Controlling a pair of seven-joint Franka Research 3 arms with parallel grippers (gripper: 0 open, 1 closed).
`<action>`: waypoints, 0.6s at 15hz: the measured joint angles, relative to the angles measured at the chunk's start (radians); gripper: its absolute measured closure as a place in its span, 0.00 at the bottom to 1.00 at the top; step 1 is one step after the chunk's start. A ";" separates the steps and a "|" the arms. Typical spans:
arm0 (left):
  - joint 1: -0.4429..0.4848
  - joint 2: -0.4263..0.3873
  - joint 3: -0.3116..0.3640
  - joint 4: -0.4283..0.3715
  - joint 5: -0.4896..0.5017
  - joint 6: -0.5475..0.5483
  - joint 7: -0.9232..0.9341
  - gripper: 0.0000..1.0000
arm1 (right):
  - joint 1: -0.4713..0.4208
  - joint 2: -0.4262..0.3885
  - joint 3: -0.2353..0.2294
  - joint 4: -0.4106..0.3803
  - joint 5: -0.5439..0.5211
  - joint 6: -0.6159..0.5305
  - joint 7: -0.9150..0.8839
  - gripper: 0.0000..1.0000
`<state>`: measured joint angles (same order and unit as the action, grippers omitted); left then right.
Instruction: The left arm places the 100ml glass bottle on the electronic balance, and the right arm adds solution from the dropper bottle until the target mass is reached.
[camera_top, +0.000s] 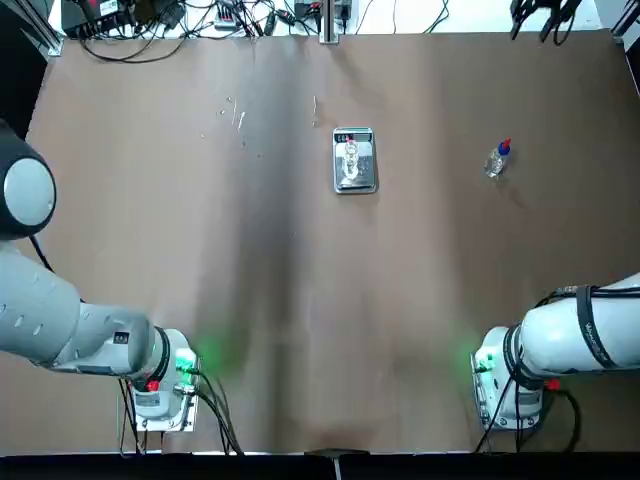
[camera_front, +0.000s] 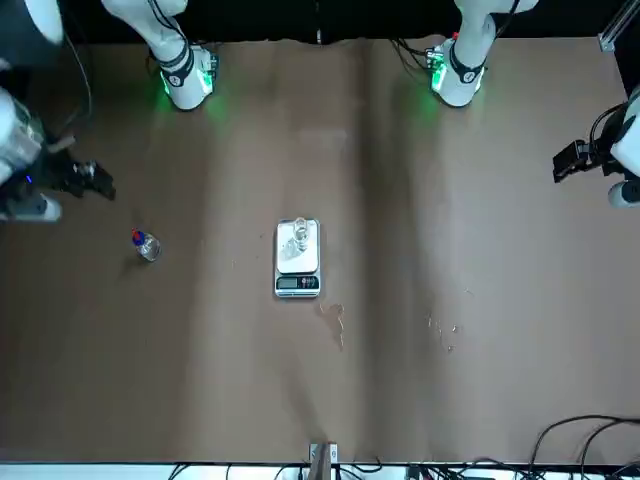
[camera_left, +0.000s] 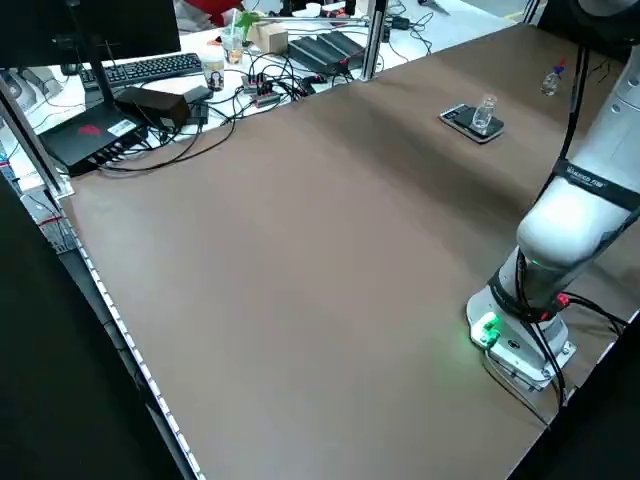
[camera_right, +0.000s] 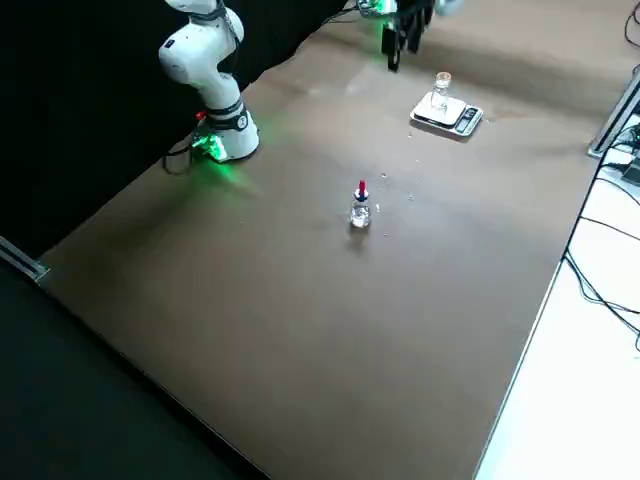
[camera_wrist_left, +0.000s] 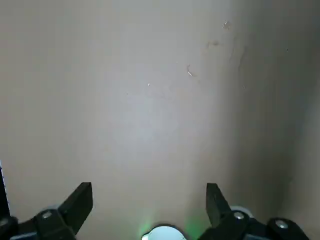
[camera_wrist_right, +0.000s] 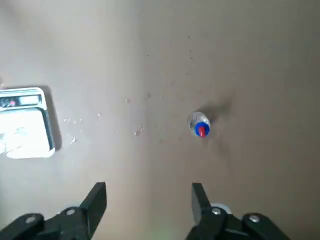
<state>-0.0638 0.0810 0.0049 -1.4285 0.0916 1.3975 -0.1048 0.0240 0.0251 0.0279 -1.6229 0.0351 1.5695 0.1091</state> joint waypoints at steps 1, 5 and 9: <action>0.000 -0.008 0.000 -0.005 0.000 0.000 0.000 0.00 | 0.004 -0.014 0.001 0.028 0.001 -0.037 0.000 0.23; 0.002 -0.083 0.001 -0.075 0.019 0.027 0.000 0.00 | 0.005 -0.058 -0.006 0.058 0.001 -0.095 -0.039 0.11; 0.003 -0.180 0.004 -0.201 0.019 0.096 -0.041 0.00 | 0.005 -0.056 -0.009 0.057 0.001 -0.098 -0.046 0.00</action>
<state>-0.0603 -0.0986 0.0091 -1.6291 0.1108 1.4938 -0.1462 0.0288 -0.0310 0.0192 -1.5655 0.0365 1.4719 0.0633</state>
